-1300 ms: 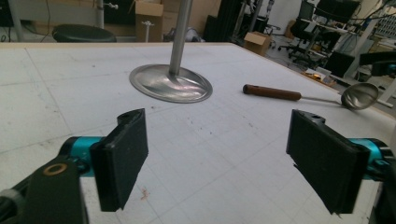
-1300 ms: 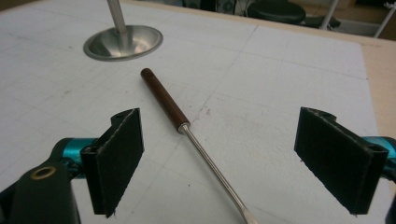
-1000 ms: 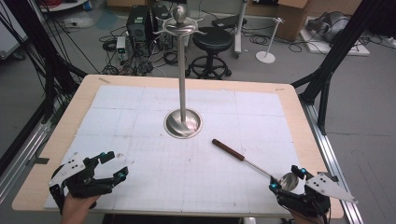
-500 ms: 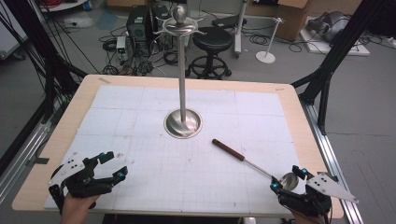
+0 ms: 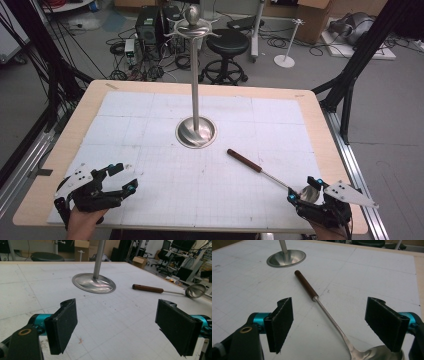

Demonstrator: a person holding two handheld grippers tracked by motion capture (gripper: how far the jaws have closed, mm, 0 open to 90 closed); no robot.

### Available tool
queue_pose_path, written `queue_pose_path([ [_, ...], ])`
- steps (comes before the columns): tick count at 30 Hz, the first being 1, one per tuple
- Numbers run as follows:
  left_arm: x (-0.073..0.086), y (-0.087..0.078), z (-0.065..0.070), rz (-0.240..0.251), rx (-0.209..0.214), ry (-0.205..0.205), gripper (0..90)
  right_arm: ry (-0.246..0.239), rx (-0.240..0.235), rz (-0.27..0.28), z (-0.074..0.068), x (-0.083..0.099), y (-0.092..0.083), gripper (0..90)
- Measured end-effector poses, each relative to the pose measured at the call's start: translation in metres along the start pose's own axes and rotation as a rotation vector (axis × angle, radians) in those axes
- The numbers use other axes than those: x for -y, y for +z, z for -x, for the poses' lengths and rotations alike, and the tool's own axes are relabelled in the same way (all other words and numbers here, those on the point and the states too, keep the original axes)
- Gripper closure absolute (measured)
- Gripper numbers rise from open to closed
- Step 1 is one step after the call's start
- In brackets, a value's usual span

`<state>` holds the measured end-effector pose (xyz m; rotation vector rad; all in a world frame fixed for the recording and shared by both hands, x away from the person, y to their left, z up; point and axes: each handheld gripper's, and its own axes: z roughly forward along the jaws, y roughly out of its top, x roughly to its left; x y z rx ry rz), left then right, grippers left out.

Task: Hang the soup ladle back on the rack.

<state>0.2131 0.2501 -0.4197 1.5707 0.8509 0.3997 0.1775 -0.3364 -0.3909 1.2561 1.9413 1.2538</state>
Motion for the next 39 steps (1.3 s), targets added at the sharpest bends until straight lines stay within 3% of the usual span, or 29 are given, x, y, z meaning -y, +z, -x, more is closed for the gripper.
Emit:
queue_pose_path([
  [4, 0.0, -0.002, 0.002, -0.004, -0.012, 0.003, 18.4, 0.006, -0.029, -0.029, 0.008, -0.009, 0.008, 23.1],
  [7, 0.001, -0.002, 0.002, -0.007, -0.018, 0.006, 18.4, -0.022, -0.05, -0.055, 0.011, -0.014, 0.015, 23.1],
  [9, 0.001, -0.001, 0.002, -0.011, -0.021, 0.004, 18.5, -0.094, -0.072, -0.134, 0.012, -0.02, 0.03, 23.1],
  [12, 0.002, 0.001, 0.001, -0.018, -0.021, 0.006, 18.7, -0.148, -0.11, -0.216, 0.013, -0.024, 0.047, 22.8],
  [15, 0.002, 0.0, 0.002, -0.017, -0.019, 0.004, 18.9, -0.221, -0.108, -0.301, 0.013, -0.028, 0.063, 23.5],
  [21, 0.002, -0.001, 0.001, -0.013, -0.011, -0.004, 19.4, -0.284, -0.127, -0.378, 0.016, -0.041, 0.08, 34.4],
  [25, 0.002, 0.0, 0.0, -0.015, -0.01, -0.009, 19.4, -0.357, -0.148, -0.497, 0.019, -0.047, 0.091, 41.7],
  [31, 0.001, 0.0, 0.0, -0.016, -0.007, -0.004, 19.7, -0.345, -0.183, -0.557, 0.025, -0.046, 0.102, 45.6],
  [39, 0.001, 0.0, 0.0, -0.011, -0.013, -0.008, 19.6, -0.375, -0.205, -0.646, 0.024, -0.039, 0.11, 57.4],
])
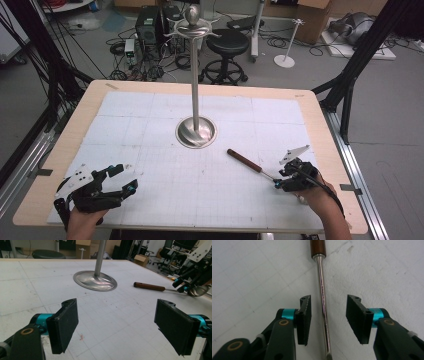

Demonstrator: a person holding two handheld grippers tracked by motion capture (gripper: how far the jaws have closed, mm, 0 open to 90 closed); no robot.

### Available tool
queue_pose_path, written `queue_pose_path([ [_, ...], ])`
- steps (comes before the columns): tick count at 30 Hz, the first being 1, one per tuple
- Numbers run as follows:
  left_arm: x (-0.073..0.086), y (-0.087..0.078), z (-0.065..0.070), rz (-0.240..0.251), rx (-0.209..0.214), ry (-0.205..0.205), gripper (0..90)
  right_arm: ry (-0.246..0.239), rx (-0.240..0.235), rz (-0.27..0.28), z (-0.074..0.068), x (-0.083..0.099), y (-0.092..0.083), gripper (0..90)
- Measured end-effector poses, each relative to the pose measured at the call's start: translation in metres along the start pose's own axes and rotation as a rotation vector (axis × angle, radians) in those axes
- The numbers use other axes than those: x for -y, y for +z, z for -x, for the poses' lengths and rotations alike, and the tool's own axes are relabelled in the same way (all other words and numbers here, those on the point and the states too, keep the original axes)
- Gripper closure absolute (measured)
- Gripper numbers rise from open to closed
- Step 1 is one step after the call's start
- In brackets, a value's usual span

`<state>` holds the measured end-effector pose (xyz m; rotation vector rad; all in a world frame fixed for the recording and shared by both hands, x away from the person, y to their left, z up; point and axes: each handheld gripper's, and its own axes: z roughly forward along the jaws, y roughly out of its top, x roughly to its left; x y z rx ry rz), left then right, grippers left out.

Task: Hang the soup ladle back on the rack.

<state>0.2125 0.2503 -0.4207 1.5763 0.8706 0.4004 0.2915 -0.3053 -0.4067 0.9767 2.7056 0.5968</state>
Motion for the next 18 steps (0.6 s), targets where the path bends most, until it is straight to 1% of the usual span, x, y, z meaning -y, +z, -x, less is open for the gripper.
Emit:
queue_pose_path([
  [5, 0.0, -0.0002, -0.0005, -0.001, -0.003, 0.001, 19.7, -0.012, -0.019, -0.044, 0.0017, 0.0004, 0.0048, 64.0],
  [10, 0.0, 0.0001, 0.0, -0.002, -0.001, 0.003, 19.7, -0.009, -0.031, -0.057, 0.0038, 0.0016, 0.0067, 69.0],
  [18, -0.0001, -0.0005, -0.0001, -0.001, -0.005, 0.002, 19.8, -0.034, -0.065, -0.081, 0.0036, -0.0018, 0.0079, 78.7],
])
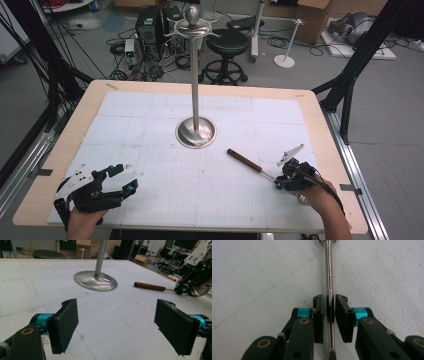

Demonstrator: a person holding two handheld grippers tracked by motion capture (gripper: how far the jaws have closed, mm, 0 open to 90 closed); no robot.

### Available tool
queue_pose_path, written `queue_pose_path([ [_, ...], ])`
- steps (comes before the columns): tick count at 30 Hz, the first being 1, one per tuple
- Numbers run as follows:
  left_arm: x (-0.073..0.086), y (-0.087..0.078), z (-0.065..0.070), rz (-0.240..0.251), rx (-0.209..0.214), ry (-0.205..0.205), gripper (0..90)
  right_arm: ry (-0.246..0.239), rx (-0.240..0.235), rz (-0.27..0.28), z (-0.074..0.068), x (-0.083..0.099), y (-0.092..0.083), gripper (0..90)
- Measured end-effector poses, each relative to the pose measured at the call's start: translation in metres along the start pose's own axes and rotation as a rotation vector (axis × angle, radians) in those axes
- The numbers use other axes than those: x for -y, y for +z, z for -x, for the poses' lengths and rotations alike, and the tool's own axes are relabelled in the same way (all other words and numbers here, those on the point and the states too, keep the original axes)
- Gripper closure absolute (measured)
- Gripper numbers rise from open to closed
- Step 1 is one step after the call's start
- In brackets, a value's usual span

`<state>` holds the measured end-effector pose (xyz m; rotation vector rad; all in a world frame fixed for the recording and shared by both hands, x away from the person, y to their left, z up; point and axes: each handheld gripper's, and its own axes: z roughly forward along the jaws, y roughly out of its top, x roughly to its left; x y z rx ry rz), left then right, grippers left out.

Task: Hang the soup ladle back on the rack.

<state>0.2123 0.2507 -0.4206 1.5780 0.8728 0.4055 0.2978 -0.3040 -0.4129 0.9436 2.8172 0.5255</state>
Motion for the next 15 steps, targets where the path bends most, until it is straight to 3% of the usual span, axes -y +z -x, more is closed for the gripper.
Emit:
queue_pose_path([
  [5, 0.0, 0.0001, 0.0001, 0.001, 0.001, 0.0, 19.8, 0.015, -0.012, -0.001, 0.0016, 0.0001, 0.0002, 82.7],
  [15, -0.0001, 0.0001, 0.0002, 0.001, 0.003, 0.002, 19.8, 0.0, -0.025, -0.017, 0.0021, -0.0018, 0.0009, 84.6],
])
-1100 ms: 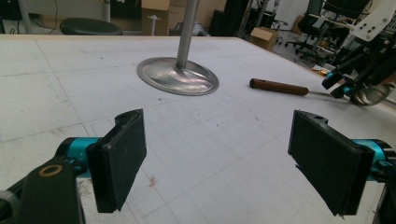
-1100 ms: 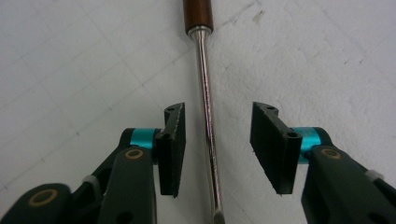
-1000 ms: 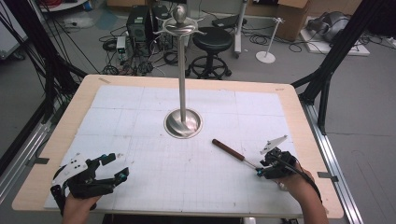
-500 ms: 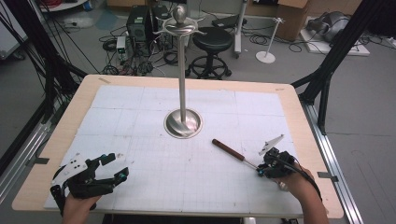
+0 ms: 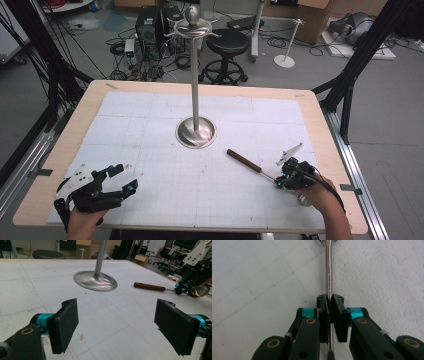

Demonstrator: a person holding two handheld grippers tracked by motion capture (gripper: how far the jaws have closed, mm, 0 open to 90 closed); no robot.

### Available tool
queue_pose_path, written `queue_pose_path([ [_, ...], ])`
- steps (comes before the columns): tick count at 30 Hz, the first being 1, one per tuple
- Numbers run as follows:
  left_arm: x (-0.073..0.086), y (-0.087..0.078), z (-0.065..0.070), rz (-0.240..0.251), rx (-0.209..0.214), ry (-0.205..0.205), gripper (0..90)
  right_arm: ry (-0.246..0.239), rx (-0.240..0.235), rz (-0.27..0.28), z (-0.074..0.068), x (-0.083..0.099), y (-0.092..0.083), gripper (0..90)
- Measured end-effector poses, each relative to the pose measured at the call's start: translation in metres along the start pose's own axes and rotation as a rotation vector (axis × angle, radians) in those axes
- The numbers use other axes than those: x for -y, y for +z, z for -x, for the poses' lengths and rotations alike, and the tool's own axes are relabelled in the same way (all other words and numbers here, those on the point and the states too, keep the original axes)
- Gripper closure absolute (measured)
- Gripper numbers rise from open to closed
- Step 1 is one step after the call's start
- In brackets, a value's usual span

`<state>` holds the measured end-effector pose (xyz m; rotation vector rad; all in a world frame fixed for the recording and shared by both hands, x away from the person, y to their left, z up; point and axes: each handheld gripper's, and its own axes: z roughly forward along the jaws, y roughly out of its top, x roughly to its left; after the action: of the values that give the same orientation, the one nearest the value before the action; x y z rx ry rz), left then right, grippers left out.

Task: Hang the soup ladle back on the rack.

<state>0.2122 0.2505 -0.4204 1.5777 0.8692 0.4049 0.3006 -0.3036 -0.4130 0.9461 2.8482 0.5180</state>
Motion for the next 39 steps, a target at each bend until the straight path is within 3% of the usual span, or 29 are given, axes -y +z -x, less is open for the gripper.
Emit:
queue_pose_path([
  [5, 0.0, -0.001, -0.001, -0.001, -0.002, -0.002, 19.9, 0.039, 0.007, -0.002, 0.001, -0.001, 0.0, 84.9],
  [8, 0.0, -0.001, -0.001, 0.003, -0.005, -0.005, 19.9, 0.062, -0.008, 0.023, 0.0, 0.002, -0.002, 84.9],
  [10, 0.0, 0.0, -0.001, 0.002, -0.006, -0.006, 19.9, 0.072, -0.022, 0.076, -0.001, 0.004, -0.004, 84.9],
  [14, 0.0, 0.0, 0.0, 0.0, -0.003, -0.003, 19.9, 0.089, -0.025, 0.125, -0.004, 0.005, -0.008, 84.9],
  [15, 0.0, 0.0, 0.0, 0.001, -0.003, -0.002, 19.9, 0.092, -0.023, 0.169, -0.007, 0.004, -0.012, 84.8],
  [19, 0.0, 0.0, 0.0, 0.001, -0.005, -0.003, 19.8, 0.095, -0.02, 0.247, -0.015, -0.001, -0.02, 84.8],
  [24, -0.002, -0.001, -0.001, 0.01, -0.011, -0.012, 19.7, 0.099, -0.019, 0.383, -0.033, -0.011, -0.028, 84.7],
  [25, -0.002, -0.001, 0.0, 0.017, -0.01, -0.016, 19.7, 0.099, -0.019, 0.383, -0.033, -0.011, -0.028, 84.7],
  [27, -0.002, -0.001, 0.0, 0.02, -0.01, -0.013, 18.8, 0.091, -0.024, 0.438, -0.045, -0.018, -0.03, 84.7],
  [30, -0.004, -0.001, 0.003, 0.04, 0.001, -0.033, 18.1, 0.106, -0.02, 0.501, -0.057, -0.023, -0.03, 84.7],
  [33, -0.01, 0.002, 0.009, 0.062, 0.04, -0.047, 18.1, 0.111, -0.011, 0.554, -0.067, -0.029, -0.029, 84.7],
  [36, -0.017, 0.008, 0.011, 0.058, 0.073, -0.047, 20.0, 0.126, -0.037, 0.582, -0.073, -0.033, -0.027, 84.7],
  [39, -0.024, 0.013, 0.012, 0.075, 0.099, -0.069, 22.4, 0.132, -0.033, 0.599, -0.08, -0.039, -0.024, 84.6],
])
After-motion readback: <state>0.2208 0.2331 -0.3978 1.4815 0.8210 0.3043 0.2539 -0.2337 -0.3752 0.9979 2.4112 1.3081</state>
